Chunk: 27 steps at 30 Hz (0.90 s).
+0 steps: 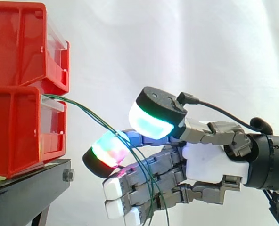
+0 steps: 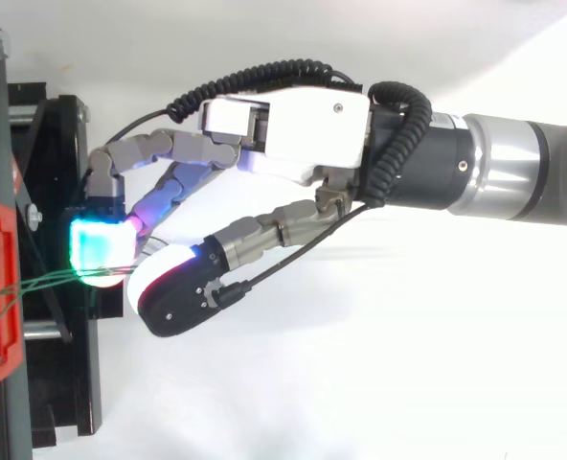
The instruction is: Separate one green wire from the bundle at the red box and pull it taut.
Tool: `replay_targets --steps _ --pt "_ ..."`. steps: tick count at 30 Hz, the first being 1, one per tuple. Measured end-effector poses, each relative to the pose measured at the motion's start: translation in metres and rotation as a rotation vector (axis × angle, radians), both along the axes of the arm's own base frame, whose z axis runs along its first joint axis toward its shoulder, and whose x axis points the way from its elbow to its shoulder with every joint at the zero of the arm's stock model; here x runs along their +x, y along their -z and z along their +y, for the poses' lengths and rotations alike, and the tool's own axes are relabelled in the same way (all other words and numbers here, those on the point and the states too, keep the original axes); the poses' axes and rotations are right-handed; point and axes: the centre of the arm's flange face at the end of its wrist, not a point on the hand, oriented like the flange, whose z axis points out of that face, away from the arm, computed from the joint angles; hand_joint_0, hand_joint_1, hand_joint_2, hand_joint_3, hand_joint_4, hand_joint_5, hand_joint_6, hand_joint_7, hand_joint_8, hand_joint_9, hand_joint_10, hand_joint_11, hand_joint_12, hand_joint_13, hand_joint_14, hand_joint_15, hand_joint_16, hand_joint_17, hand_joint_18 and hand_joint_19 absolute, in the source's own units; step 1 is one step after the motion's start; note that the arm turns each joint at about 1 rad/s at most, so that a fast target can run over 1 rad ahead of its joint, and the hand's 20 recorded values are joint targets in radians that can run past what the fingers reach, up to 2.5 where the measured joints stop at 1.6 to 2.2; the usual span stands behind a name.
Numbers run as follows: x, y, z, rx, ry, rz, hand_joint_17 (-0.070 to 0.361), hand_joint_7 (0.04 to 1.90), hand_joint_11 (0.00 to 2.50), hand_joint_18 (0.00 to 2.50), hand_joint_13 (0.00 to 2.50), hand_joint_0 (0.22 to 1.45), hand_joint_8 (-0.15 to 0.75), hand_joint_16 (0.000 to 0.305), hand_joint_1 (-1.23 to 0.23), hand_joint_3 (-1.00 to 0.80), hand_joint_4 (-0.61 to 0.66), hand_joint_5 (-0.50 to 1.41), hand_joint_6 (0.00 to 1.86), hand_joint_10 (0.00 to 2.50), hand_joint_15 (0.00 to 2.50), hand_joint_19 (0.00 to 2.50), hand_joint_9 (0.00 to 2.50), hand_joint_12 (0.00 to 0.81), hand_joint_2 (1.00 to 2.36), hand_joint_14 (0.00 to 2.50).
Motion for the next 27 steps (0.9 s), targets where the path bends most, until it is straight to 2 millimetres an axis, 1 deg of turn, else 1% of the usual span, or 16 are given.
replay_targets --steps 1,5,6,11,13,15,16,21,24,25,27 --pt "0.000 0.000 0.000 0.000 0.001 0.001 0.114 1.13 0.38 0.63 0.79 0.61 0.258 0.051 -0.71 -0.33 0.14 -0.13 0.68 0.02 0.45 0.59 0.79 0.334 1.02 0.02" --pt "-0.001 0.002 0.002 0.000 0.000 0.004 0.115 1.05 0.38 0.64 0.80 0.62 0.257 0.051 -0.73 -0.32 0.15 -0.14 0.72 0.02 0.45 0.59 0.79 0.336 1.02 0.02" --pt "-0.001 0.003 0.002 0.000 -0.001 0.005 0.115 1.00 0.39 0.64 0.80 0.61 0.259 0.051 -0.73 -0.32 0.15 -0.15 0.75 0.01 0.45 0.59 0.79 0.336 1.02 0.02" --pt "-0.008 0.017 0.006 0.001 -0.002 0.022 0.117 1.02 0.44 0.67 0.81 0.62 0.264 0.052 -0.74 -0.23 0.11 -0.17 0.81 0.02 0.47 0.59 0.80 0.338 1.02 0.02" --pt "-0.010 0.021 0.007 0.005 0.001 0.019 0.119 0.97 0.47 0.68 0.82 0.62 0.261 0.053 -0.76 -0.19 0.09 -0.18 0.85 0.02 0.48 0.59 0.81 0.339 1.02 0.02" --pt "-0.011 0.023 0.008 0.007 0.003 0.016 0.119 0.90 0.51 0.69 0.82 0.62 0.267 0.053 -0.77 -0.18 0.10 -0.19 0.88 0.02 0.49 0.59 0.83 0.341 1.02 0.02" --pt "-0.011 0.023 0.008 0.008 0.004 0.014 0.119 0.90 0.52 0.69 0.82 0.62 0.268 0.053 -0.77 -0.18 0.11 -0.19 0.88 0.02 0.49 0.60 0.84 0.343 1.02 0.02" --pt "-0.011 0.023 0.009 0.010 0.004 0.009 0.119 0.92 0.56 0.71 0.83 0.62 0.275 0.053 -0.80 -0.30 0.15 -0.18 0.89 0.02 0.48 0.60 0.89 0.344 1.02 0.02" --pt "-0.010 0.021 0.009 0.011 0.004 0.004 0.121 0.89 0.55 0.71 0.84 0.57 0.276 0.054 -0.75 -0.44 0.15 -0.17 0.87 0.02 0.49 0.61 0.90 0.349 1.01 0.02" --pt "-0.010 0.021 0.009 0.011 0.004 0.002 0.122 0.92 0.55 0.72 0.85 0.56 0.279 0.054 -0.73 -0.47 0.16 -0.17 0.85 0.02 0.49 0.61 0.90 0.354 1.00 0.02" --pt "-0.009 0.019 0.009 0.012 0.004 -0.002 0.123 0.91 0.54 0.72 0.86 0.54 0.279 0.055 -0.70 -0.49 0.17 -0.16 0.83 0.02 0.49 0.61 0.90 0.359 1.00 0.02"
